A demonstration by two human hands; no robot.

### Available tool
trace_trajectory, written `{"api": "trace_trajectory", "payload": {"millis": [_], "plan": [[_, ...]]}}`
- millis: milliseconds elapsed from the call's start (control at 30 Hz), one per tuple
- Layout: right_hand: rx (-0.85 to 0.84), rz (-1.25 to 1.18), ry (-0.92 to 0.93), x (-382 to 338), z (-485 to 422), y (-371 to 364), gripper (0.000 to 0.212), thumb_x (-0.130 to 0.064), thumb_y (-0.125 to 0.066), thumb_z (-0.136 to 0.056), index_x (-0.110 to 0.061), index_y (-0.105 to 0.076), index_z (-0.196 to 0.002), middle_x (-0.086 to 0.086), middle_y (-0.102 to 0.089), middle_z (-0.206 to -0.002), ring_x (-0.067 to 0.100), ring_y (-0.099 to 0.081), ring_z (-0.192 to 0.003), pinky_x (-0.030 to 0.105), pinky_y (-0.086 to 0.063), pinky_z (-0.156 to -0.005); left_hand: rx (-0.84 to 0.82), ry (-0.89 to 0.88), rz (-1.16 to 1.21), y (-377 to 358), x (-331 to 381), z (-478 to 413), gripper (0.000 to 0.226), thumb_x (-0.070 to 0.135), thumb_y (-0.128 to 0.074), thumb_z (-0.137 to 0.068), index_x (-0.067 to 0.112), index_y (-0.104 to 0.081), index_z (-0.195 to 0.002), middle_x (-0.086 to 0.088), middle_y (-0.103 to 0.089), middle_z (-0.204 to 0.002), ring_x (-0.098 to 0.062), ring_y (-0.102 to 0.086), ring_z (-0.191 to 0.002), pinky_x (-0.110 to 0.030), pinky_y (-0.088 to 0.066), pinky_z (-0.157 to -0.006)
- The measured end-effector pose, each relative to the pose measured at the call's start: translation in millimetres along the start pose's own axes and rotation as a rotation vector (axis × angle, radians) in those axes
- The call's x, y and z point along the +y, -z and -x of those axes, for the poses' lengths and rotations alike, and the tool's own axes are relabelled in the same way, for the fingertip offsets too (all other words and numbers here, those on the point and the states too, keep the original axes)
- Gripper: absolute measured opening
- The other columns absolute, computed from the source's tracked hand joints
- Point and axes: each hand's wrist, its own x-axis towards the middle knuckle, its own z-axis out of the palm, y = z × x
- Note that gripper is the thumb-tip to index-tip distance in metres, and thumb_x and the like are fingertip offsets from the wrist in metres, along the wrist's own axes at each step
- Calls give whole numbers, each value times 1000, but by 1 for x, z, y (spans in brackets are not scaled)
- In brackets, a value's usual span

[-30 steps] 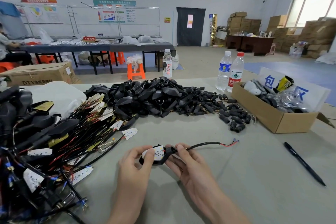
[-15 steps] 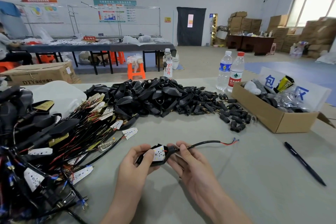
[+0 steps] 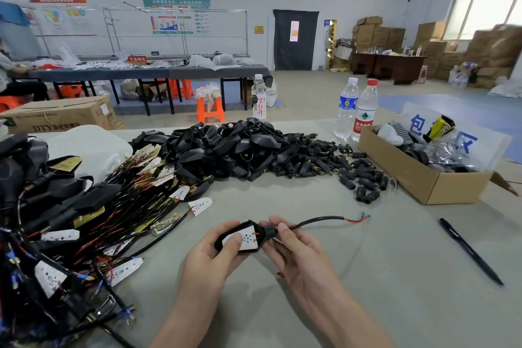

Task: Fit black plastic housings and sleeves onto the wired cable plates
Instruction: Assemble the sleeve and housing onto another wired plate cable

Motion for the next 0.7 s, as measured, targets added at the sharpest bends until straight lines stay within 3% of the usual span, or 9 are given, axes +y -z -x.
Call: {"api": "trace_trajectory", "payload": {"millis": [167,333,433,500,600,700], "plan": [[-33,-3,-17,2,3,-1,27,-8,-53,-95,6,-64,-116,23,-71,-113,23,-71,-102,26,-58,-85,-17,14,7,3,-1,-2,21,2,-58,-95,10,-71,-110,-14,-75,-106,-28,-72,-100,-28,-59,-80],[-51,67,-27,0,2,-1,39,-18,-63,-85,0,-65,-119,19,-70,-118,25,-69,-109,28,-58,-87,18,-14,-23,8,-1,-6,23,2,-60,-95,14,-71,-111,-11,-75,-104,-28,-73,-98,-28,-60,-76],[32,83,0,-4,-4,0,36,-27,-64,-84,-8,-67,-115,12,-73,-114,25,-72,-101,32,-60,-82,159,-47,-33,14,4,-14,24,0,-55,-97,17,-69,-107,-12,-75,-102,-27,-73,-93,-32,-60,-73],[108,51,29,-10,-8,5,27,-29,-56,-95,-10,-68,-111,11,-75,-108,27,-73,-97,33,-62,-75,303,-64,-44,25,9,-20,23,2,-53,-98,18,-68,-105,-12,-72,-106,-28,-71,-91,-34,-55,-71],[165,11,57,-18,-9,14,32,-28,-44,-105,-8,-67,-112,11,-76,-104,26,-74,-91,31,-61,-68,522,-132,-131,46,16,-28,20,6,-50,-99,18,-65,-102,-5,-64,-106,-18,-63,-76,-31,-51,-63],[193,35,90,-19,-7,17,32,-24,-44,-105,-4,-68,-110,13,-76,-98,26,-75,-86,29,-61,-66,661,-184,-230,61,23,-27,21,9,-47,-98,16,-60,-113,-6,-60,-100,-20,-58,-73,-28,-52,-64]]}}
